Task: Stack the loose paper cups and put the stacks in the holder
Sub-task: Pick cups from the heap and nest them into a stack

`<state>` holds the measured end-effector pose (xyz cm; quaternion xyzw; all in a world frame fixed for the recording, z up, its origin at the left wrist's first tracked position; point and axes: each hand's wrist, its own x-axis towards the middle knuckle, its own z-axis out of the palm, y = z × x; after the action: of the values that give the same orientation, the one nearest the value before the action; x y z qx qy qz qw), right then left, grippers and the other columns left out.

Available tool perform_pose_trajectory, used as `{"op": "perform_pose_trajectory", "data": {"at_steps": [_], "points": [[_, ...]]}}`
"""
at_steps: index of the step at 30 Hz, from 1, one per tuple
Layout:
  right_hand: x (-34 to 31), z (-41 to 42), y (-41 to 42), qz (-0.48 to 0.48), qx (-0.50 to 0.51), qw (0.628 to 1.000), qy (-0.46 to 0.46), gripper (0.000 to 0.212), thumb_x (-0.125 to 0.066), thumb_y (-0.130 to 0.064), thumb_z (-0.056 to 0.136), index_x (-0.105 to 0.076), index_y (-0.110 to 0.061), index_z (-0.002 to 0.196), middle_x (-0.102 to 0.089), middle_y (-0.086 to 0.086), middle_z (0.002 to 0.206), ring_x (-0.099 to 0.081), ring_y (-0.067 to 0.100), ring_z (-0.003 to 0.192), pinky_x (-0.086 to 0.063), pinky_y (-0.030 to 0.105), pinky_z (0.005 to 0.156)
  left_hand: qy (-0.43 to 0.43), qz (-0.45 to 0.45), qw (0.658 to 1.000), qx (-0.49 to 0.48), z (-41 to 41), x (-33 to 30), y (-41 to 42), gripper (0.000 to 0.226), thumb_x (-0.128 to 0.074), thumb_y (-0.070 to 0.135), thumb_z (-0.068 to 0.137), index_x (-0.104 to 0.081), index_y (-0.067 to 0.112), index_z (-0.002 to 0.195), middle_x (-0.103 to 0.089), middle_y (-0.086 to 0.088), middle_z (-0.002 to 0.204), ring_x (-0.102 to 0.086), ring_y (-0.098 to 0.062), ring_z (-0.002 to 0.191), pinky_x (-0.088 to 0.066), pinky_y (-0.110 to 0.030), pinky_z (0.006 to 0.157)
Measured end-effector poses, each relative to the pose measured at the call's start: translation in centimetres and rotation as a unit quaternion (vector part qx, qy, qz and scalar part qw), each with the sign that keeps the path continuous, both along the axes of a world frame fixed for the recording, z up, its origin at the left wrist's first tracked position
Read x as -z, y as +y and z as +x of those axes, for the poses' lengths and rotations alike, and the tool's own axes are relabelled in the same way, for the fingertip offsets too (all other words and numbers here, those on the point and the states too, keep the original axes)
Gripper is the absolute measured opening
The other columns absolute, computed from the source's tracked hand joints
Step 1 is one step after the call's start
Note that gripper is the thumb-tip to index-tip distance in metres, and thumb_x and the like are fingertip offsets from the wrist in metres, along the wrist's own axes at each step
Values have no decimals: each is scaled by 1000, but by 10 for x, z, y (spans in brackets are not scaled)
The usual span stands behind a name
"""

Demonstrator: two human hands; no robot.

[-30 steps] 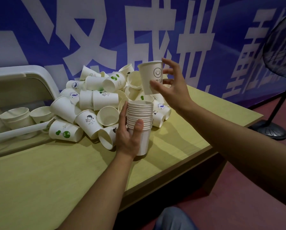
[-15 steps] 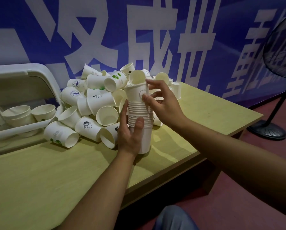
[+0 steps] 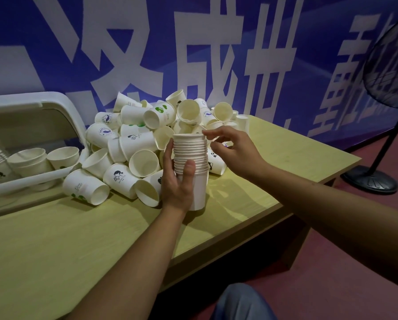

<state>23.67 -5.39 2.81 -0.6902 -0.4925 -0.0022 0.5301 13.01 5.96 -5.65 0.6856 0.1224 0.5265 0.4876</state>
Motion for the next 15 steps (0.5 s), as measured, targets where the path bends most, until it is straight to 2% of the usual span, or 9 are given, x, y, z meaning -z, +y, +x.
{"op": "perform_pose_trajectory", "data": {"at_steps": [2, 4, 6, 8, 10, 12, 15], "points": [[-3, 0, -5, -1, -8, 1000, -2, 36, -59, -9, 92, -66, -33, 118, -65, -11, 108, -59, -4, 92, -49, 21, 79, 11, 9, 1000, -1, -3, -5, -1, 81, -51, 61, 85, -31, 27, 155, -60, 26, 125, -63, 5, 108, -55, -24, 88], [-4, 1, -10, -2, -17, 1000, -6, 41, -58, -9, 93, -62, -39, 121, -64, -10, 111, -59, -4, 94, -50, 18, 79, 12, 21, 1000, -1, -10, -11, 2, 80, -51, 61, 85, -31, 29, 155, -57, 35, 125, -62, 5, 112, -55, -25, 90], [2, 2, -10, -14, -19, 1000, -14, 43, -58, -12, 93, -59, -39, 127, -63, -9, 113, -60, 0, 97, -51, 17, 79, 1, 24, 1000, 2, -24, -15, 7, 80, -51, 60, 84, -30, 29, 154, -56, 31, 129, -61, 2, 114, -55, -26, 91], [16, 2, -6, -45, -9, 999, -27, 43, -63, -16, 93, -58, -35, 131, -61, -8, 116, -59, 5, 100, -53, 23, 81, -14, 22, 1000, -1, -41, -16, 11, 84, -52, 59, 84, -30, 21, 155, -56, 27, 128, -61, 5, 113, -53, -18, 87], [33, 2, 0, -90, 6, 995, -48, 46, -68, -22, 90, -56, -32, 133, -58, -5, 121, -56, 11, 105, -53, 31, 87, -29, 25, 999, -2, -59, -16, 13, 91, -57, 64, 84, -30, 14, 155, -58, 31, 126, -59, 9, 114, -48, -9, 86], [48, 0, 7, -141, 23, 986, -92, 55, -74, -30, 85, -52, -32, 136, -53, 0, 131, -49, 18, 117, -45, 33, 96, -32, 24, 999, -2, -75, -14, 14, 98, -56, 75, 83, -30, 14, 154, -57, 36, 129, -58, 7, 118, -48, -10, 90], [63, -6, 16, -198, 44, 967, -151, 71, -78, -44, 78, -46, -34, 141, -45, 2, 142, -37, 27, 128, -33, 42, 106, -39, 3, 999, -4, -93, -6, 15, 90, -58, 78, 80, -33, 26, 149, -57, 30, 135, -57, -1, 124, -49, -19, 96]]}}
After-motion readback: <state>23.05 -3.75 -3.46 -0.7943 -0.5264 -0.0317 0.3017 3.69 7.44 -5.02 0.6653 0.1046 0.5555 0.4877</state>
